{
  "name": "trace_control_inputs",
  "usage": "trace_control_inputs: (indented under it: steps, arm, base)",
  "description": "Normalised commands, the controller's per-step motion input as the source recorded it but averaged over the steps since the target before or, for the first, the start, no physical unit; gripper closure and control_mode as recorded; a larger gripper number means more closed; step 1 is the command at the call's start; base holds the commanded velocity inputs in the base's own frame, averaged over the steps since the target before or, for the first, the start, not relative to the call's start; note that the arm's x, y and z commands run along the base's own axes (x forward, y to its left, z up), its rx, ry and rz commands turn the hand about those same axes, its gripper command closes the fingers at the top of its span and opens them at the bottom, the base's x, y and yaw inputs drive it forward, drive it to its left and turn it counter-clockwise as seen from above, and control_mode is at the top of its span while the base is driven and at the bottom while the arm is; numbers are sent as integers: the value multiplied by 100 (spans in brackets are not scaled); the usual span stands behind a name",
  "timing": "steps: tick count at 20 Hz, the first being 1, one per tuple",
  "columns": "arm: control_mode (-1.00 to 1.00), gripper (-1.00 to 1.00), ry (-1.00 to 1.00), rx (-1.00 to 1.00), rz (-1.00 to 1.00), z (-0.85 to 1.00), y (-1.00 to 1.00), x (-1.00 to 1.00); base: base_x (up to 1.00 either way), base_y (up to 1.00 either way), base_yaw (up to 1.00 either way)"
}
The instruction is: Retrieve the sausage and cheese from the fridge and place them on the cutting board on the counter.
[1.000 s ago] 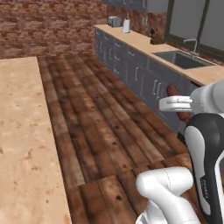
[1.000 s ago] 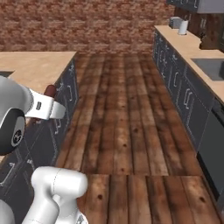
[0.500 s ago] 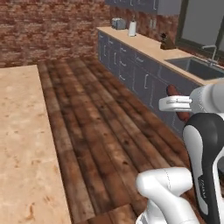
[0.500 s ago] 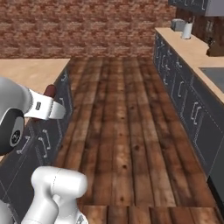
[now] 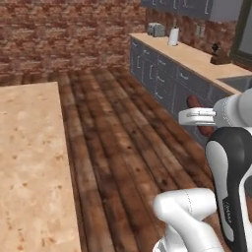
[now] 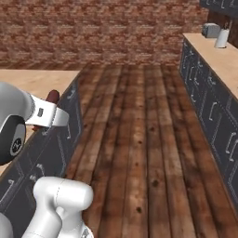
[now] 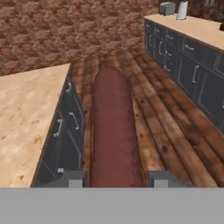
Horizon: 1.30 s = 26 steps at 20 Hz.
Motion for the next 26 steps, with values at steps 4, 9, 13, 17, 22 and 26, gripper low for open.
trace_control_inputs:
  steps: [4,9,13,17,22,26]
  arm:
    - [100,100,0,0,0,0,0,0]
    - [100,100,0,0,0,0,0,0]
    - [100,100,0,0,0,0,0,0]
    - [100,100,0,0,0,0,0,0]
    - [100,100,0,0,0,0,0,0]
    - [100,100,0,0,0,0,0,0]
  base:
    - [100,-53,2]
    - [100,-51,0]
    - [100,-29,0]
    - [100,-27,8]
    - [100,0,18]
    - [100,0,27]
